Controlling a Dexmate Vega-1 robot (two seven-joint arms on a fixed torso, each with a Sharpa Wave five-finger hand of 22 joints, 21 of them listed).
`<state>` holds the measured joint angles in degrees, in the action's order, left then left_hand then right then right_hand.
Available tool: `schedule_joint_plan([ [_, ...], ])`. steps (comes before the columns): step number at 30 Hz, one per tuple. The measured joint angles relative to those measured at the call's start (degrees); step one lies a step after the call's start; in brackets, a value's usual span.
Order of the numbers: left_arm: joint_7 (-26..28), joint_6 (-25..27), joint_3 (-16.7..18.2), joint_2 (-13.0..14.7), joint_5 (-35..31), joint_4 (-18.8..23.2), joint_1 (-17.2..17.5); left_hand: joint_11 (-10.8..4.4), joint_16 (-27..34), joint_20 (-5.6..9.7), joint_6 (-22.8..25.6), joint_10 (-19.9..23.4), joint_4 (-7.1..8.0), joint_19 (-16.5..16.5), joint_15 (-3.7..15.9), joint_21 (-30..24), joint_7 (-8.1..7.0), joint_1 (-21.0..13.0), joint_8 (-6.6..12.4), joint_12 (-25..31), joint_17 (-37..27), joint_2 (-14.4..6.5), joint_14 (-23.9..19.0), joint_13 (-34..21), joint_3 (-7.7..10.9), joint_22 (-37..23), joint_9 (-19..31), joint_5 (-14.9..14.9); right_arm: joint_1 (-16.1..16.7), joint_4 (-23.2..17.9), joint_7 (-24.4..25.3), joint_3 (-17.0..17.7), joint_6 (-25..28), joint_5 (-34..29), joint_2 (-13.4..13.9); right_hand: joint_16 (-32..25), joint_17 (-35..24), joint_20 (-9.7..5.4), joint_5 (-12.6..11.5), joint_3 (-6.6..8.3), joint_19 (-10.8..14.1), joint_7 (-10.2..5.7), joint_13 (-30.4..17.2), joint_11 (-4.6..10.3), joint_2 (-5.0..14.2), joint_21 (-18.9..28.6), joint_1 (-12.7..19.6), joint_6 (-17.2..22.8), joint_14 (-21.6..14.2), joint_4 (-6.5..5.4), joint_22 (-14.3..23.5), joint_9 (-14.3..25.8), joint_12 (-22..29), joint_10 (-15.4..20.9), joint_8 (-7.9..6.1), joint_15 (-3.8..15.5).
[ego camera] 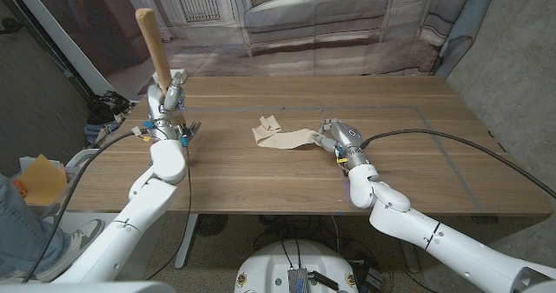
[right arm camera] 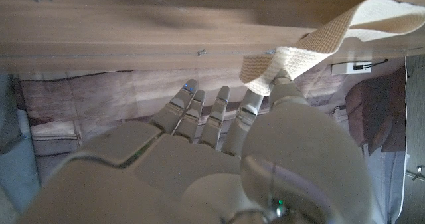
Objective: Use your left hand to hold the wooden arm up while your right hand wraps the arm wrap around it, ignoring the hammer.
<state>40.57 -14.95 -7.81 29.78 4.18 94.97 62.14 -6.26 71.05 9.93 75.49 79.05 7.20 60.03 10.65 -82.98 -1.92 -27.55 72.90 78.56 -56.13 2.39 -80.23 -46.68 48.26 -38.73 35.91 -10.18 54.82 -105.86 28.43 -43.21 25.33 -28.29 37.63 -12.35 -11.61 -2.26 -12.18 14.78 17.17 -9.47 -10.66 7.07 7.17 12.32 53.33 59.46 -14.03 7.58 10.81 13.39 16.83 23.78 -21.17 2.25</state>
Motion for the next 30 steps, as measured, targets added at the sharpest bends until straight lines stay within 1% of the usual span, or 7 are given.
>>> schedule_joint_plan([
  [11,-1.1,1.4,-1.1,0.1,-1.2,0.6,-1.3,0.00,0.1,0.08,-0.3,0.0,-0.32,-0.3,0.00,-0.9,-0.29,0.1,0.68,0.2,-0.1,0.1,0.0,0.3,0.32,1.2,-0.5,0.0,6.2,-8.4,3.0,5.7,-1.9,-0.3,3.1,0.0,-0.3,0.00,0.2,-0.24,0.0,0.08,-0.2,0.30,0.37,0.0,-0.1,-0.1,-0.5,-0.24,0.0,0.9,0.0,0.3,-0.25,-0.03],
  [12,-1.2,1.6,-2.6,0.1,-1.3,0.9,-2.9,0.00,0.1,-0.01,-0.3,0.0,-0.31,-0.4,0.00,-1.1,-0.29,0.1,0.86,0.2,-0.1,0.1,0.0,0.3,0.32,1.2,-0.5,0.0,6.6,-9.0,5.1,6.1,-2.3,-1.3,3.3,0.0,-0.3,0.00,0.5,-0.24,0.0,0.08,-0.2,0.31,0.51,0.0,0.1,-0.1,-0.5,-0.24,0.0,0.9,0.0,0.3,-0.25,-0.08],
  [18,-2.2,2.7,-3.1,0.0,-2.0,0.9,-3.4,0.00,0.2,-0.01,-0.3,0.0,0.07,-0.4,0.00,-1.6,-0.29,0.1,0.88,0.3,-0.1,0.1,0.0,0.3,0.71,1.6,-0.6,0.0,10.7,-13.9,5.6,9.6,-2.3,-1.6,5.3,0.0,-0.3,0.00,0.7,-0.48,0.0,0.08,-0.2,0.31,0.58,0.0,0.2,-0.1,-0.5,-0.47,0.0,1.3,0.0,0.3,-0.47,-0.08],
  [19,-2.2,2.8,-4.7,-0.3,-2.1,0.9,-5.1,0.00,0.2,-0.01,-0.3,0.0,0.07,-0.4,0.00,-1.6,-0.29,0.1,1.10,0.3,-0.1,0.1,0.0,0.3,0.71,1.6,-0.6,0.0,11.0,-14.3,6.8,9.8,-2.3,-2.5,5.4,0.0,-0.3,0.00,0.7,-0.48,0.0,0.08,-0.2,0.30,0.58,0.0,0.2,-0.1,-0.5,-0.47,0.0,1.4,0.0,0.3,-0.47,-0.08],
  [23,-3.2,4.1,-5.2,-0.4,-2.7,0.9,-5.6,0.02,0.2,-0.01,-0.3,-0.2,0.07,-0.4,0.00,-1.9,-0.30,0.1,1.52,0.4,-0.1,0.1,0.0,0.2,0.71,2.2,-0.5,0.0,14.0,-17.8,7.0,12.6,-2.3,-2.8,7.1,0.0,-0.3,0.00,0.7,-0.48,0.0,0.08,-0.2,0.30,0.72,0.0,0.0,-0.1,-0.5,-0.47,0.0,1.7,0.0,0.3,-0.47,-0.08],
  [27,-4.1,5.1,-8.5,-1.2,-3.2,0.3,-9.0,0.02,0.2,-0.12,-0.3,-0.2,0.07,-0.5,0.00,-2.0,-0.30,0.1,1.72,0.4,-0.6,0.1,0.0,0.3,0.71,3.1,-0.8,0.0,16.5,-20.6,7.9,15.4,-2.9,-4.1,8.7,0.0,-0.3,0.00,0.7,-0.64,0.0,-0.05,-0.2,0.30,0.80,0.0,-0.1,-0.4,-0.8,-0.63,0.0,2.1,0.0,0.3,-0.94,0.19],
  [30,-4.5,5.8,-8.5,-1.2,-3.6,0.3,-9.0,0.01,0.2,-0.12,-0.3,-0.2,0.07,-0.5,0.00,-2.2,-0.30,0.1,1.72,0.4,-0.6,0.1,0.0,0.4,0.71,3.4,-0.9,0.0,18.1,-22.1,7.9,17.7,-2.9,-4.1,9.7,0.0,-0.3,0.00,1.1,-0.64,0.0,-0.05,-0.2,0.30,0.80,0.0,-0.1,-0.4,-0.8,-0.62,0.0,2.2,0.0,0.3,-0.97,0.20],
])
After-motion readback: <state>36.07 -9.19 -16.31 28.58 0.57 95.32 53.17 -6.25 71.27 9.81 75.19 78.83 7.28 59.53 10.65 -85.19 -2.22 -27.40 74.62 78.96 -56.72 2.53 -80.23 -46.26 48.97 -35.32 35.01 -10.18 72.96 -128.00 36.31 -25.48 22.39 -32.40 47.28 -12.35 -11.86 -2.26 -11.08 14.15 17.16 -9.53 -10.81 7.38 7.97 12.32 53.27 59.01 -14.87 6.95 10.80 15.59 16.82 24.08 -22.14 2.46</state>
